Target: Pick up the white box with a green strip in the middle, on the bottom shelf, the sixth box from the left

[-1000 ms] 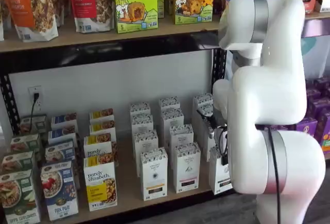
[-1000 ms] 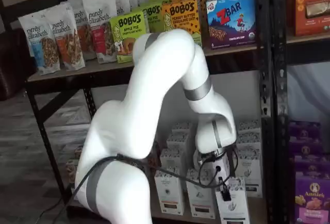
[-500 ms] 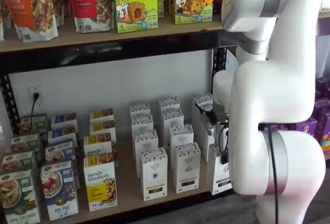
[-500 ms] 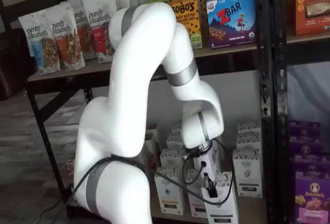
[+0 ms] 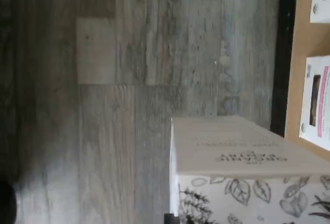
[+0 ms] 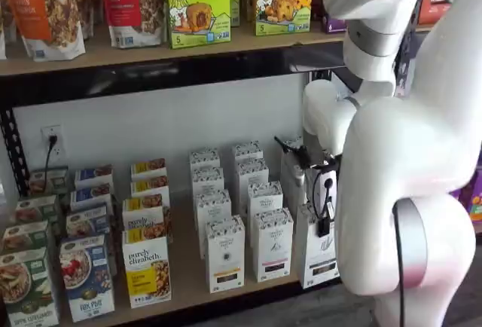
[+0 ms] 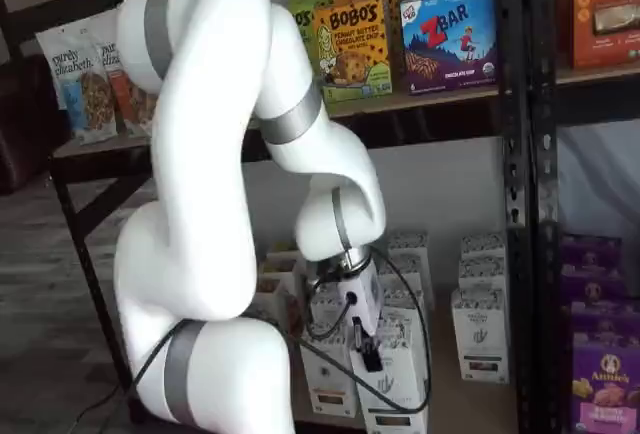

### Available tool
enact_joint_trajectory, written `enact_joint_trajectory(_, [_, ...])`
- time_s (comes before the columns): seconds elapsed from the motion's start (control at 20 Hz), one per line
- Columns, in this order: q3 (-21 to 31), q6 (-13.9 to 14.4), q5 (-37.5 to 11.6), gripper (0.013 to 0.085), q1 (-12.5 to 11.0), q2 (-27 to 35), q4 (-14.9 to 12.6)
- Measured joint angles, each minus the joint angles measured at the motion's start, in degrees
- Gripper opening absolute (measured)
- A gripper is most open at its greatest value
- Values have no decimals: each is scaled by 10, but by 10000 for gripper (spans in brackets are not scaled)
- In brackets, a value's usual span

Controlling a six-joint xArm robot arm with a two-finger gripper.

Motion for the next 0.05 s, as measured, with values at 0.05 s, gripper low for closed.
enact_joint_trajectory(0.05, [11,-6,9,530,6,-21,11])
